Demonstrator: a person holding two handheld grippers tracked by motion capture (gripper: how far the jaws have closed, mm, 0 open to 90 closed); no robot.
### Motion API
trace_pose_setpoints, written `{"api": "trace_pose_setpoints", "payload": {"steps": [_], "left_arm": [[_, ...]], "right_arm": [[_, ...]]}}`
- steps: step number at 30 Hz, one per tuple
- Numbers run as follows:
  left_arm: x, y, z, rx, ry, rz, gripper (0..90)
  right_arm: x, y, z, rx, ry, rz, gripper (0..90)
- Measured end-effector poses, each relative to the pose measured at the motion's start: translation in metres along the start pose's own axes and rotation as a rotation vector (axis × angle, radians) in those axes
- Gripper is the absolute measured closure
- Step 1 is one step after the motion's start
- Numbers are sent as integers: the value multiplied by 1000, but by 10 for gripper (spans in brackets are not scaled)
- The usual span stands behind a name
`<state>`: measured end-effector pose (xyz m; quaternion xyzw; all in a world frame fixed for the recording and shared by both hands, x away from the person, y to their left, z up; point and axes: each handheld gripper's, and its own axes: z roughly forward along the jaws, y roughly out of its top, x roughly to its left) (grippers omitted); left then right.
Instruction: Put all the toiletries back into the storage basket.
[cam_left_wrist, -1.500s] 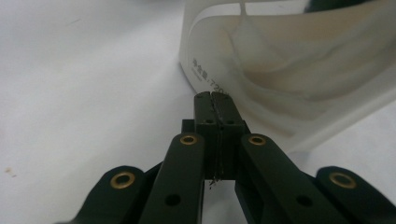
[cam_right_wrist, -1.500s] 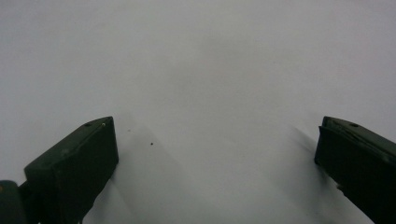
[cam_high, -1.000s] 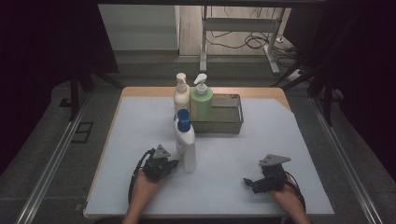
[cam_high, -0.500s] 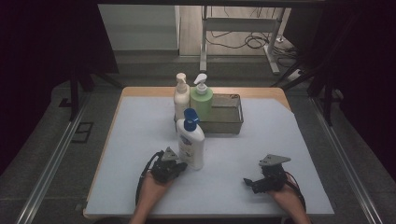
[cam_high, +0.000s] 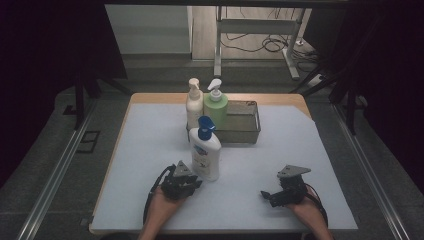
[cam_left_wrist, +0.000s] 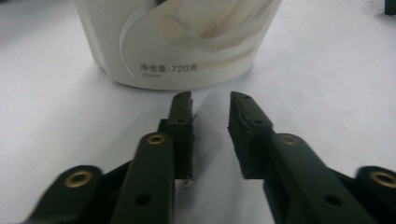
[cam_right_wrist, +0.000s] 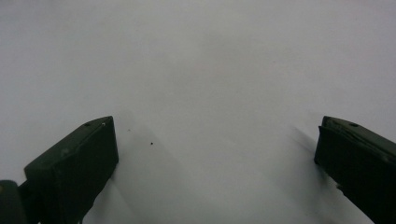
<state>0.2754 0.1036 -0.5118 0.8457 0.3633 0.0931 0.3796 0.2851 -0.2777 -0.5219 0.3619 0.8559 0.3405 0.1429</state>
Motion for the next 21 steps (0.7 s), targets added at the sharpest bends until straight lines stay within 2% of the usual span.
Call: {"api": "trace_pose_setpoints", "payload": {"steps": [6, 12, 21], "left_arm": [[-4, -5, -11, -6, 38, 0, 504], [-1, -16, -19, 4, 71, -33, 360], [2, -31, -32, 5, 128, -64, 209]], "right_arm": [[0, 1, -1, 3, 5, 1, 0], [5, 6, -5, -26, 35, -8, 0], [16, 19, -10, -58, 66, -38, 0]]}}
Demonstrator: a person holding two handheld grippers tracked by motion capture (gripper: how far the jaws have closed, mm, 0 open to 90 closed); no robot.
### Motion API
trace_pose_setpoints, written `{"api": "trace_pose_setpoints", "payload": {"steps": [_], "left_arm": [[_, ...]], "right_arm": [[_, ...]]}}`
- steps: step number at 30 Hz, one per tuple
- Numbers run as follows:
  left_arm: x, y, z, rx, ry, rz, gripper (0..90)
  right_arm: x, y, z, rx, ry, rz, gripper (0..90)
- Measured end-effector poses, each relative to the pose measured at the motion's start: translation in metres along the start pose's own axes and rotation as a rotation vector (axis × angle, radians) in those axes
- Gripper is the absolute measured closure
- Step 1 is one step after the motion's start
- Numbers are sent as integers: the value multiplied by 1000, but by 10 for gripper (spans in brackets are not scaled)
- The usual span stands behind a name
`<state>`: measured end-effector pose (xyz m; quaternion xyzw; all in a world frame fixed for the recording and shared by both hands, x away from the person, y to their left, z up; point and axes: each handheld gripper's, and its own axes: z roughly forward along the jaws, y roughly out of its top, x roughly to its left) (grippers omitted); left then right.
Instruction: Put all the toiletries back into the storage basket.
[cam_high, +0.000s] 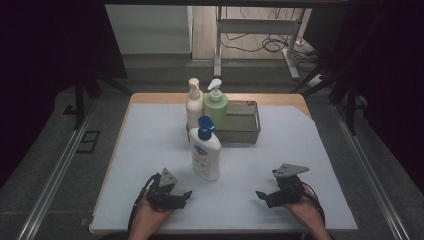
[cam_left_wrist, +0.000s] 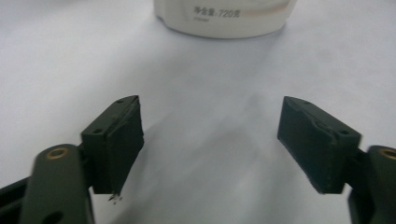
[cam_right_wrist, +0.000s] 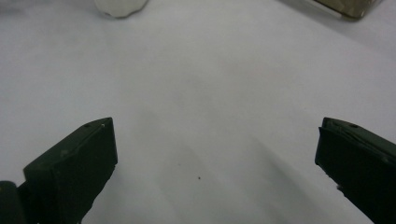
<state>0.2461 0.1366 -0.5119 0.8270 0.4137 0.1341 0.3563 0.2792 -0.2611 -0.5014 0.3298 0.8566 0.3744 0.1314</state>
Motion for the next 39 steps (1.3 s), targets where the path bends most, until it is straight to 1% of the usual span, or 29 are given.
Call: {"api": "trace_pose_setpoints", "payload": {"steps": [2, 6, 9, 14, 17, 19, 20, 23, 27, 30, 33, 35, 39], "left_arm": [[1, -2, -1, -1, 6, -11, 184], [0, -4, 0, 2, 19, -7, 141], [0, -5, 0, 4, 20, -9, 136], [-1, -7, 1, 10, 35, -4, 127], [-1, -8, 3, 19, 35, -6, 127], [-1, -9, 4, 26, 35, -1, 126], [-2, -10, 4, 30, 41, 9, 125], [-3, -10, 5, 25, 45, 8, 125], [-3, -11, 5, 23, 47, 9, 124], [-3, -11, 5, 17, 47, 4, 122], [-3, -12, 6, 15, 49, 5, 121], [-3, -12, 6, 14, 50, 5, 121], [-3, -12, 6, 12, 49, 7, 121]], "right_arm": [[1, 3, -1, -6, 2, -6, 0], [4, 8, -2, -18, 7, -17, 0], [7, 13, -3, -9, 14, -41, 0], [12, 20, -2, -19, 35, -50, 0], [15, 26, -1, -28, 44, -55, 0], [16, 30, 0, -28, 49, -59, 0], [16, 32, 0, -30, 54, -58, 0], [18, 38, 0, -48, 82, -50, 0], [21, 46, 0, -77, 87, -65, 0], [23, 51, 1, -77, 94, -64, 0], [27, 58, 2, -83, 112, -61, 0], [31, 63, 3, -86, 109, -66, 0], [36, 73, 6, -91, 123, -68, 0]]}}
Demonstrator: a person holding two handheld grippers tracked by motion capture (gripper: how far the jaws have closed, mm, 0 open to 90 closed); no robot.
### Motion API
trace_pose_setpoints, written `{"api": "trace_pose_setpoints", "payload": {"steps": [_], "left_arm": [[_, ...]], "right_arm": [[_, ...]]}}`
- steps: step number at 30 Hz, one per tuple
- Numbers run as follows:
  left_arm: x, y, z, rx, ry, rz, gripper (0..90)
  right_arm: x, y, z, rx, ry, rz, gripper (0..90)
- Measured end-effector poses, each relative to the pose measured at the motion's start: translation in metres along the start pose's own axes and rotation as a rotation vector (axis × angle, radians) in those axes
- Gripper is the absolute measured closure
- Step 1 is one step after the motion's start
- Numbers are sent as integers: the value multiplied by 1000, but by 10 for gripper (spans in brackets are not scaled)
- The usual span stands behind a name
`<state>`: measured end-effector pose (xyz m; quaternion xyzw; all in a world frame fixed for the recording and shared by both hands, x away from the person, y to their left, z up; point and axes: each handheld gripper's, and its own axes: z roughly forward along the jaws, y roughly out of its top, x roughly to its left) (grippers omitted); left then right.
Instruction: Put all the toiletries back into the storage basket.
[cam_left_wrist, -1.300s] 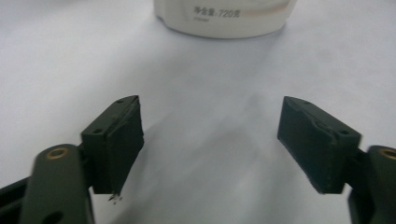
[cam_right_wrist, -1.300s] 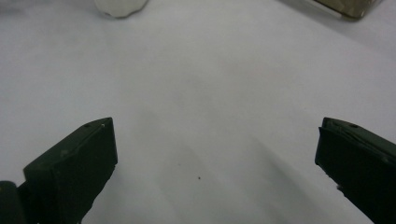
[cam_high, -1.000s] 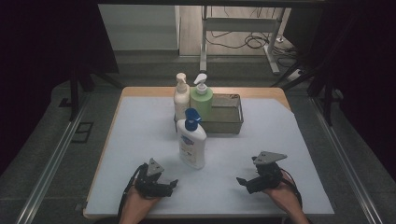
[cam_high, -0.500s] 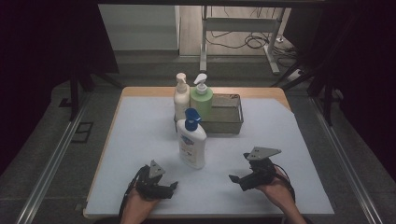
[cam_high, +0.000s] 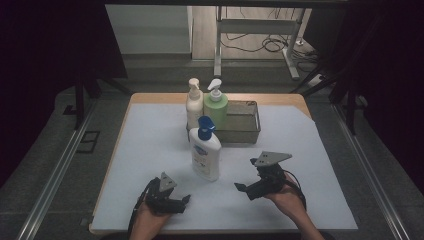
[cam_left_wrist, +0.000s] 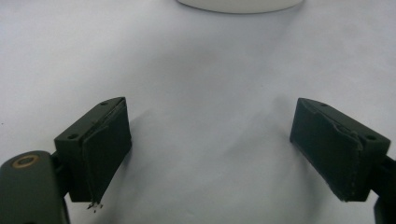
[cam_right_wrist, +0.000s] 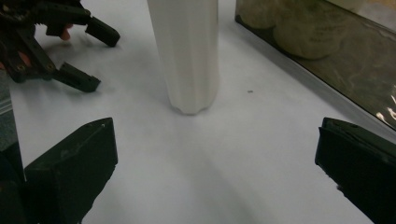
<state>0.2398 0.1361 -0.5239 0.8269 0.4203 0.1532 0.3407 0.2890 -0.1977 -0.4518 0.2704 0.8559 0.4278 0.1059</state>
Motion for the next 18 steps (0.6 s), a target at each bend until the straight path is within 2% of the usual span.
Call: {"api": "trace_pose_setpoints", "payload": {"steps": [4, 13, 18], "left_arm": [[0, 0, 0, 1, 1, 1, 122], [0, 0, 0, 1, 1, 2, 121], [0, 0, 0, 1, 0, 1, 122]], "right_arm": [[3, 9, 6, 18, 5, 7, 0], [10, 27, 18, 20, 9, -25, 0], [12, 36, 24, 15, -15, -4, 0]]}}
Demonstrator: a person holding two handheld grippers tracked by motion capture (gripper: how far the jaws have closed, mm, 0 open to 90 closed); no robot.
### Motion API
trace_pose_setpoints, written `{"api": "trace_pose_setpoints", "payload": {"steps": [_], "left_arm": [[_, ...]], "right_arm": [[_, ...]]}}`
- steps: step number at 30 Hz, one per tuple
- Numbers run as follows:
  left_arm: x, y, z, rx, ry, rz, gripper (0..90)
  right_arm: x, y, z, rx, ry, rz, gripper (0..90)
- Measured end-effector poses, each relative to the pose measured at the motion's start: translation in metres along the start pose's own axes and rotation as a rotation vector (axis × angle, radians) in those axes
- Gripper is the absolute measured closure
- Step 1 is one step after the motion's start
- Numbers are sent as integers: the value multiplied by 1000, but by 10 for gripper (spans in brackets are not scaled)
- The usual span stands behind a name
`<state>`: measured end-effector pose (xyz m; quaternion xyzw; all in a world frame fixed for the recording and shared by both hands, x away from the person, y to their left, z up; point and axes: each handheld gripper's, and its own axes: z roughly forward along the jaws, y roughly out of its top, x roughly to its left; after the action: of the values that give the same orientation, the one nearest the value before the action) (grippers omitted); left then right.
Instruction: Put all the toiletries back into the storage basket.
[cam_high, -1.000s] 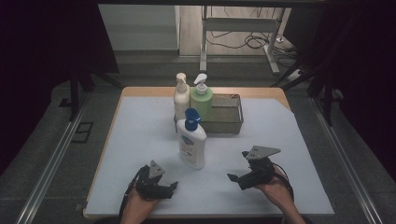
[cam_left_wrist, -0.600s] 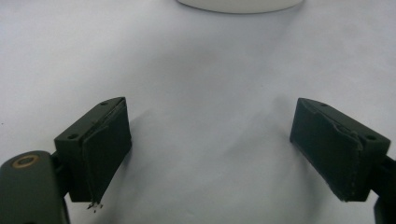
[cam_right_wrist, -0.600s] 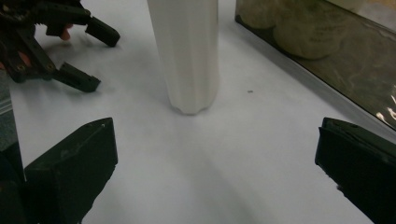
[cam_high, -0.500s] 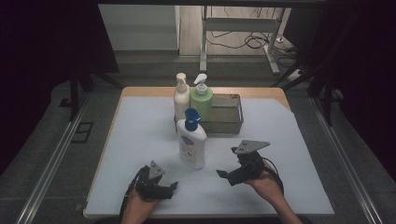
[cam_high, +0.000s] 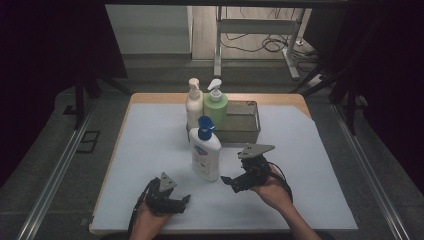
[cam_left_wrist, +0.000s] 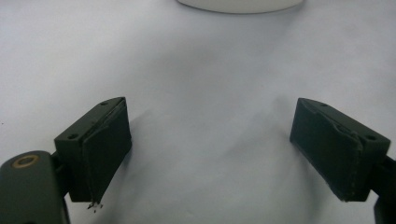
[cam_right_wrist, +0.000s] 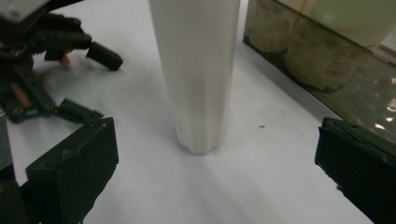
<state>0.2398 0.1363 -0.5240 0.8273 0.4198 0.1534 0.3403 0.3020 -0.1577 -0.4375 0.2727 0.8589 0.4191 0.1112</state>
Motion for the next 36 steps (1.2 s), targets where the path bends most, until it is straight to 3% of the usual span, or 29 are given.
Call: {"api": "trace_pose_setpoints", "payload": {"steps": [22, 36], "left_arm": [[0, 0, 0, 0, 1, 0, 122], [0, 0, 0, -1, 1, 1, 122]], "right_arm": [[11, 38, 25, -20, -11, -35, 15], [18, 55, 44, -56, -39, -30, 128]]}}
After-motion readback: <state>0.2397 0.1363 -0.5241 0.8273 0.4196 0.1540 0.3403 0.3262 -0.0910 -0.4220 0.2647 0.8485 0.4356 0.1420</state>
